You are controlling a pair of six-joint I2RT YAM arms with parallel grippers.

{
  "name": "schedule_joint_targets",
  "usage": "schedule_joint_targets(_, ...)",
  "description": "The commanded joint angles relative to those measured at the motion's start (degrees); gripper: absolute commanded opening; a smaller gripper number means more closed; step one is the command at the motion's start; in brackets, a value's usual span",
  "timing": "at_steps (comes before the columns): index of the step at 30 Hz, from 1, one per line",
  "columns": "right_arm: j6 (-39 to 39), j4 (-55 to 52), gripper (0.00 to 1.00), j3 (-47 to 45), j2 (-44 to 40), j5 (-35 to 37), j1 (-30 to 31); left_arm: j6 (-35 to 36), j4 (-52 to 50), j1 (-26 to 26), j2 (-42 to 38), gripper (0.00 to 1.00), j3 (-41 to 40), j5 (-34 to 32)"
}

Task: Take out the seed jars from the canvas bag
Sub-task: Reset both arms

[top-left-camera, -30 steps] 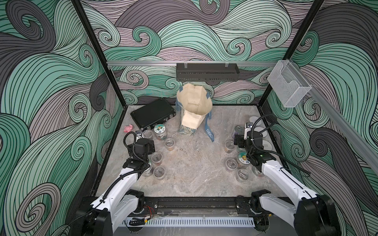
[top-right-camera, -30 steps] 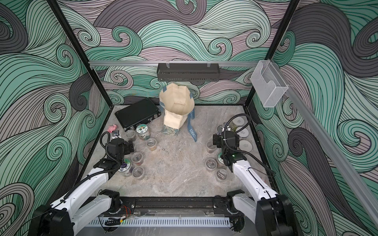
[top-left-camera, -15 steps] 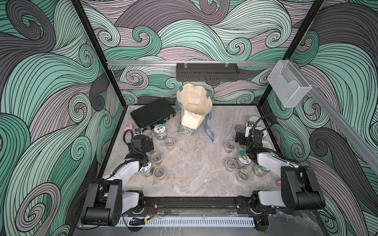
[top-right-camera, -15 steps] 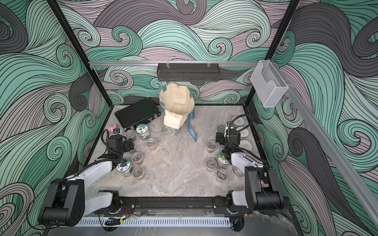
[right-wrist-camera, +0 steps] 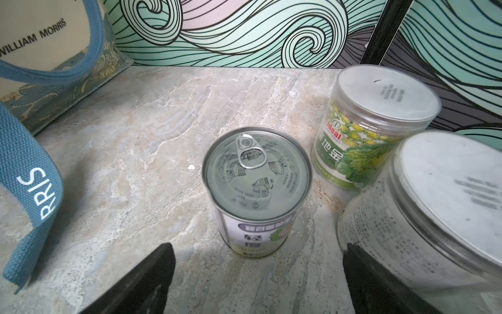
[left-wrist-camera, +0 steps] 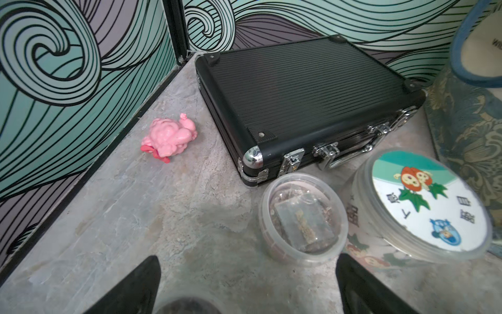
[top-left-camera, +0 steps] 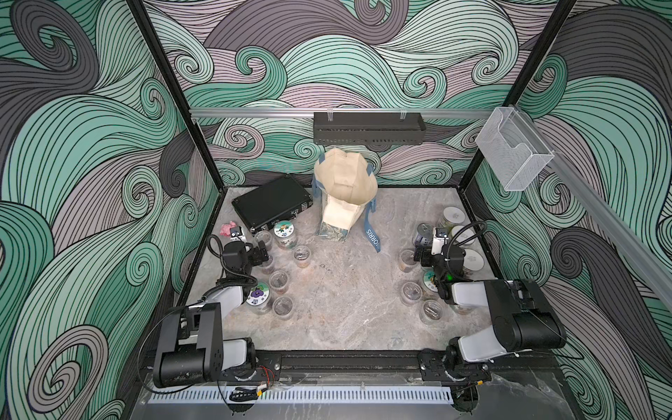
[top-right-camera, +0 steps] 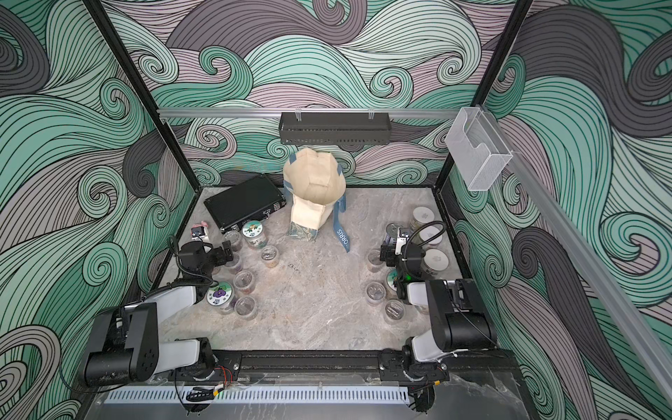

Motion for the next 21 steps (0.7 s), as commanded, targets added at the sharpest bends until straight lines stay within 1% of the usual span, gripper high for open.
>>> schedule_joint_targets(1, -1.2, 6.9, 0.99, -1.0, 0.7, -1.0, 0.5, 1.8, 8.3, 0.7, 1.3, 0.99, -1.2, 6.2)
schedule_joint_targets(4, -2.8, 7.2, 0.99, -1.3, 0.6, -4.7, 0.5, 1.9, 14.0, 0.7, 3.2, 0.99, -3.4, 5.6)
schedule_joint_targets(7, -2.7, 6.8, 0.99, -0.9, 0.7, -4.6, 0.5, 2.8, 16.1, 0.7, 6.3, 0.99, -2.8, 7.3)
schedule_joint_targets(9, -2.4, 5.5, 0.99, -0.2, 0.8, -4.3, 0.5, 2.4, 18.7, 1.1, 9.8, 0.99, -3.1, 7.7)
schedule_joint_targets(11, -2.2, 4.6, 0.99, 0.3, 0.9, -4.1, 0.5, 3.4, 21.4, 1.7, 12.3, 0.98, -2.8, 10.4)
schedule_joint_targets(13, -1.8, 2.6, 0.99, 1.5, 1.0, -3.7, 0.3, 3.3, 15.4, 1.5, 11.9, 0.99, 0.0, 10.3)
schedule_joint_targets(16, -1.0, -0.3, 0.99, 3.0, 1.1, -3.9, -0.4, 3.1, 9.5, 0.6, 13.2, 0.99, 3.9, 7.0)
schedule_joint_targets(17, -0.7, -1.1, 0.99, 3.5, 1.2, -3.4, -0.5, 3.2, 8.9, 0.2, 12.9, 0.99, 4.0, 6.1)
schedule_joint_targets(21, -0.4, -1.5, 0.99, 3.7, 1.2, -3.6, -0.7, 3.2, 9.1, 0.2, 13.0, 0.99, 3.9, 6.2)
